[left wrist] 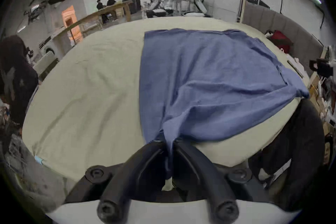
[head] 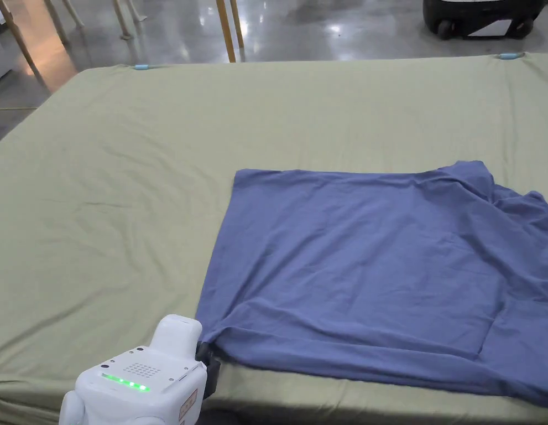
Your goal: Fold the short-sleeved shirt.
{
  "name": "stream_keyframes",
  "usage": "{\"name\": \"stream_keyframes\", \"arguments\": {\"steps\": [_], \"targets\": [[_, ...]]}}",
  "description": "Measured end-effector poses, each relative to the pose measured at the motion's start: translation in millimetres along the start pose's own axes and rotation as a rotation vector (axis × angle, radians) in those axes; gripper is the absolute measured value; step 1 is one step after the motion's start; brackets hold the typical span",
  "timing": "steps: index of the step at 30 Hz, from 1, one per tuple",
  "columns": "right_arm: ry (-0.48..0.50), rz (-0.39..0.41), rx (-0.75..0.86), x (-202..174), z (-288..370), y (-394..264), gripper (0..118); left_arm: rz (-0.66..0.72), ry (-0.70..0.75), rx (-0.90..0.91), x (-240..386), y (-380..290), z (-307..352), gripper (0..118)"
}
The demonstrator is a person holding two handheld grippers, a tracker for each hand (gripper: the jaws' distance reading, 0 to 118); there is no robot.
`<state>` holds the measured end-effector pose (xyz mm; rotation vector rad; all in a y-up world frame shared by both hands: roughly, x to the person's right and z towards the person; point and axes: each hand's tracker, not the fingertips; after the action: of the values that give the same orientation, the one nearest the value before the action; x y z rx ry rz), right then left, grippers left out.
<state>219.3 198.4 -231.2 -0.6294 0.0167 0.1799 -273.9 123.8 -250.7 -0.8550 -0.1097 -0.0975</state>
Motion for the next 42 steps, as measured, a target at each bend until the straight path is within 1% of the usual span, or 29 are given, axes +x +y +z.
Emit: {"name": "stream_keyframes", "arguments": {"steps": [1, 3, 4, 5, 6, 7, 8, 10, 13, 15, 16, 17, 18, 19, 20, 22, 23, 27, 31, 33, 34, 37, 40, 42], "targets": [[-0.011, -0.006, -0.006, 6, 3, -2, 6, 0.007, 0.014, 0.017, 2, -1, 4, 1], [-0.021, -0.022, -0.01, 20, 6, -8, 23, 0.012, 0.006, 0.02, 1, 1, 14, 1], [-0.013, -0.033, -0.021, 28, 7, -11, 23, 0.012, 0.012, 0.021, 3, 1, 17, 1], [-0.007, -0.045, -0.044, 34, 6, -15, 60, 0.01, 0.024, 0.025, 4, 1, 20, 1], [-0.005, -0.05, -0.072, 38, 4, -20, 101, 0.012, 0.025, 0.026, -1, 1, 17, 1], [-0.014, -0.043, -0.073, 41, 7, -25, 118, 0.015, 0.025, 0.029, -1, 1, 19, 1], [0.009, -0.035, -0.054, 43, 9, -30, 117, 0.019, 0.027, 0.037, 1, 1, 22, 1], [0.023, -0.022, -0.115, 51, -1, -42, 117, 0.021, 0.035, 0.041, 12, 6, 27, 1], [0.02, 0.007, -0.156, 51, -17, -56, 117, 0.017, 0.041, 0.038, 22, 6, 29, 1], [0.066, -0.009, -0.208, 52, -31, -62, 117, 0.016, 0.043, 0.034, 30, 11, 29, 1], [0.092, -0.023, -0.225, 52, -36, -65, 114, 0.015, 0.042, 0.03, 33, 10, 29, 1], [0.129, -0.055, -0.247, 54, -42, -66, 90, 0.016, 0.046, 0.029, 36, 9, 30, 1], [0.15, -0.095, -0.285, 57, -47, -66, 51, 0.017, 0.047, 0.024, 37, 13, 29, 1], [0.139, -0.131, -0.314, 59, -52, -69, 21, 0.017, 0.047, 0.019, 39, 13, 30, 1], [0.151, -0.153, -0.3, 61, -53, -71, 19, 0.018, 0.052, 0.016, 41, 12, 31, 1], [0.151, -0.123, -0.263, 61, -45, -67, 17, 0.019, 0.058, 0.01, 40, 14, 30, 1], [0.152, -0.129, -0.227, 62, -38, -65, 16, 0.016, 0.065, 0.011, 41, 15, 32, 1], [0.155, -0.143, -0.161, 63, -17, -43, 15, -0.004, 0.112, 0.028, 39, 28, 43, 1], [0.104, -0.058, 0.003, 58, -5, 11, 15, -0.028, 0.153, 0.104, 31, 71, 57, 1], [0.093, -0.044, 0.055, 59, -9, 38, 15, -0.023, 0.14, 0.152, 27, 99, 60, 1], [0.098, -0.046, 0.058, 59, -17, 53, 15, 0.001, 0.113, 0.159, 19, 114, 53, 1], [0.074, -0.048, 0.063, 61, -57, 87, 15, 0.015, 0.121, 0.162, 10, 156, 25, 1], [0.043, -0.074, 0.011, 63, -115, 109, 15, -0.009, 0.175, 0.045, 1, 192, -32, 1], [0.003, -0.097, -0.025, 66, -156, 115, 15, -0.014, 0.171, -0.022, -4, 203, -72, 1]]}}
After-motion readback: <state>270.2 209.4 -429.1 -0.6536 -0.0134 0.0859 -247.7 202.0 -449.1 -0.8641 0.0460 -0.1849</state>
